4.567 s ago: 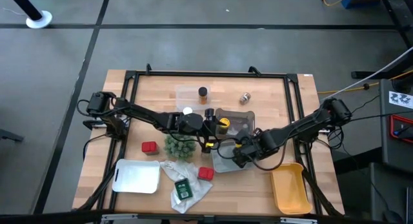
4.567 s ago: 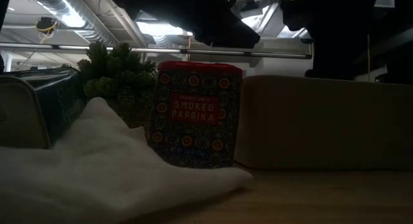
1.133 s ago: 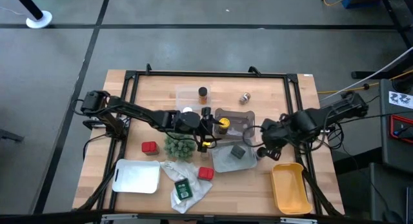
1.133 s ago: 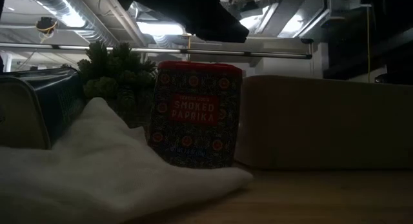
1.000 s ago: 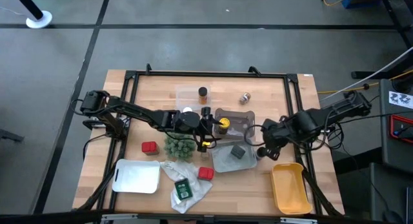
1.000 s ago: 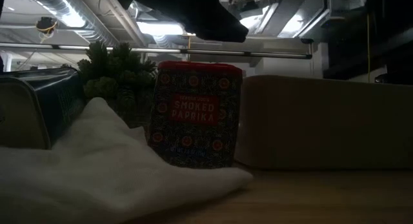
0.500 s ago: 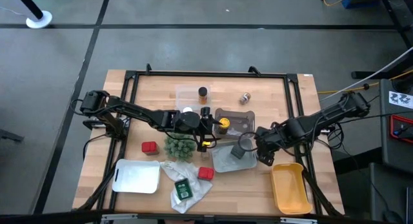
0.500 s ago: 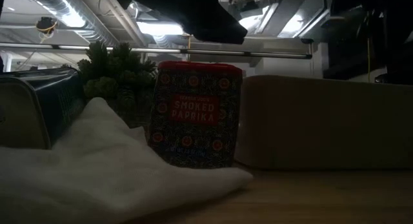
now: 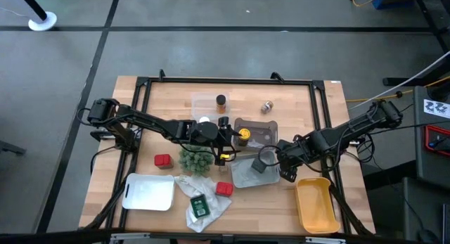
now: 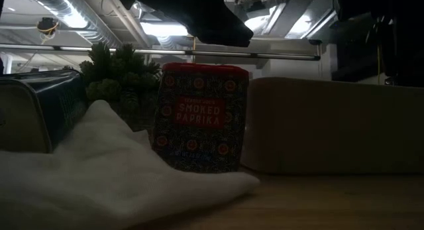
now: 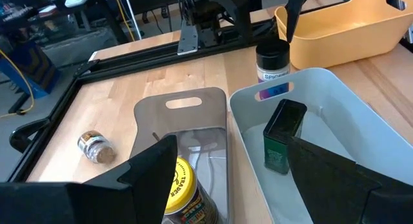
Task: Sort spices by type
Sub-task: Put the black seasoning bottle into the top transparent bin aligned with the other black seasoning bottle
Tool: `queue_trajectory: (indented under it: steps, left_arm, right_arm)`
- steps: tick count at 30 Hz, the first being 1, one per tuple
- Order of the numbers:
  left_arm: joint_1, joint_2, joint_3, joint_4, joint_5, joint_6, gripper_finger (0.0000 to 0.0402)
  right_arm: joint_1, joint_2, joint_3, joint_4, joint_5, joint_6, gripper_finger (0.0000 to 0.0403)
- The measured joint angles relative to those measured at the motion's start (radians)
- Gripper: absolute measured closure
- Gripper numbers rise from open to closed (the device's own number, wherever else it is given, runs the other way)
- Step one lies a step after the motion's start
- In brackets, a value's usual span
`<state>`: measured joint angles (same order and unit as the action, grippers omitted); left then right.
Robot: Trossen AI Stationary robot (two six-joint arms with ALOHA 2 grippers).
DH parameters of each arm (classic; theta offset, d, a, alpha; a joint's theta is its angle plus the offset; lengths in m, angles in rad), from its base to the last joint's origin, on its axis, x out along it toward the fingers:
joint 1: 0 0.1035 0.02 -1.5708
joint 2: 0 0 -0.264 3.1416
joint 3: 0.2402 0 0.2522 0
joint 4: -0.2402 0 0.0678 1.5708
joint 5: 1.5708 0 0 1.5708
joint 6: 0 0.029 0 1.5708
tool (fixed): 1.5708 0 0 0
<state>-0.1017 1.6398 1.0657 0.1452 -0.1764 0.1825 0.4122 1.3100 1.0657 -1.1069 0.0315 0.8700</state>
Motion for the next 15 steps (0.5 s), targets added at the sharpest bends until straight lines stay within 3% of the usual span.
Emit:
queue_trajectory:
  steps: [15]
  left_arm:
    - [0.0, 0.0, 0.0, -0.003, 0.0, -0.018, 0.0125]
  right_arm:
    - [0.0, 0.064, 0.002, -0.005, 0.001, -0.011, 0.0159]
